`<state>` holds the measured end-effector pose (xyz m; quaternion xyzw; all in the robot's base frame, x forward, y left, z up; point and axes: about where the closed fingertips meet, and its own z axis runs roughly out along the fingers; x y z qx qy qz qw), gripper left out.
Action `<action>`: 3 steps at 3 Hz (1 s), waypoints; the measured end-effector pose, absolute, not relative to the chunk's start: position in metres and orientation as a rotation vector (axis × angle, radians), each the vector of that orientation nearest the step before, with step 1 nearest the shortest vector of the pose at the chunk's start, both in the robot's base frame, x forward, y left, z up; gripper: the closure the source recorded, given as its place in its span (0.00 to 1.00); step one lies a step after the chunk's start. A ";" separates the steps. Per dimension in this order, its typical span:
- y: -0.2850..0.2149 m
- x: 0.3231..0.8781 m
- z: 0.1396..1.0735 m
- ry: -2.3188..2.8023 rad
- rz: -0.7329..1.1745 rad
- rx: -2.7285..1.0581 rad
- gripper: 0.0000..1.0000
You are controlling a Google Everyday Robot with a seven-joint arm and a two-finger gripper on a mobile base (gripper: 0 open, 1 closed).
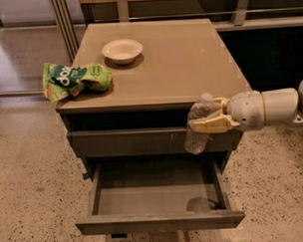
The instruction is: Pick water bottle from middle drawer and place on counter
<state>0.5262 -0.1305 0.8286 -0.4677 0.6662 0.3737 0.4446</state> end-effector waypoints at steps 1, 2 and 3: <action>-0.131 0.526 0.829 1.651 0.926 -1.159 1.00; -0.135 0.534 0.834 1.651 0.947 -1.103 1.00; -0.141 0.540 0.874 1.645 0.969 -1.052 1.00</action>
Offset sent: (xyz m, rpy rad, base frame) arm 0.0188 -0.0173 0.0136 0.0912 0.0350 -0.0766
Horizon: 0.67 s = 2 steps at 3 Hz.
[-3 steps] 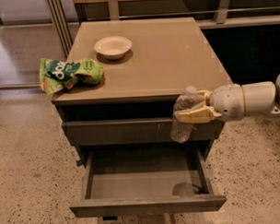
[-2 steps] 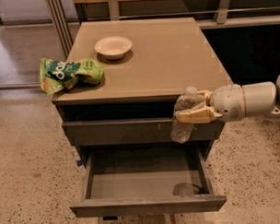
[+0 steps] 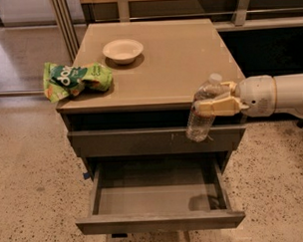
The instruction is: Pick water bottle from middle drawer and place on counter
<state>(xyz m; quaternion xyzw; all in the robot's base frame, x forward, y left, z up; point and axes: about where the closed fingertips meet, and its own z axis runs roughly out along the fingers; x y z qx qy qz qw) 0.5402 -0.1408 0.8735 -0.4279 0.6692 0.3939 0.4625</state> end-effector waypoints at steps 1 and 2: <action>-0.147 0.546 0.967 1.607 0.928 -1.051 1.00; -0.145 0.546 0.964 1.609 0.932 -1.052 1.00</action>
Offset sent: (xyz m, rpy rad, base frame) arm 0.0028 -0.0026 0.0698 0.0014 -0.0250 -0.0069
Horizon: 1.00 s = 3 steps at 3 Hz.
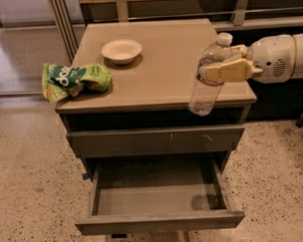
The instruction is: Pick water bottle from middle drawer and place on counter
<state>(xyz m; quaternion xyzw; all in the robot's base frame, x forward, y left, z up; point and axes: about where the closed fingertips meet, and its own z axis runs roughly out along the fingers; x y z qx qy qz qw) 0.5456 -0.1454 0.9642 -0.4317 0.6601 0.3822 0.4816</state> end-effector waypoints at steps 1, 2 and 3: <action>-0.144 0.549 0.964 1.638 0.923 -1.044 1.00; -0.147 0.572 0.963 1.668 0.901 -1.019 1.00; -0.147 0.614 0.968 1.646 0.871 -1.003 1.00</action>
Offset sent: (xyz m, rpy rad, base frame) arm 0.0674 -0.0091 0.0046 -0.0423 0.0335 -0.1037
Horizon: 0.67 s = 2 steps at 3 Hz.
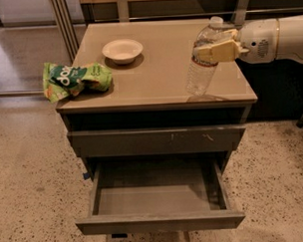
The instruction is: Pick water bottle from middle drawer and place on counter
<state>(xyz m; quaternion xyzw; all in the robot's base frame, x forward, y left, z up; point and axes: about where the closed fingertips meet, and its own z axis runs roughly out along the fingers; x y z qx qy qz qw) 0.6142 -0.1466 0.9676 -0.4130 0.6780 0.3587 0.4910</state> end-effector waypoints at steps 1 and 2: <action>-0.147 0.642 0.965 1.605 0.849 -1.007 1.00; -0.147 0.661 0.954 1.590 0.827 -1.040 1.00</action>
Offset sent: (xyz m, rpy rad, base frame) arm 0.0701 -0.0075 -0.0266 -0.0383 -0.1025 0.0174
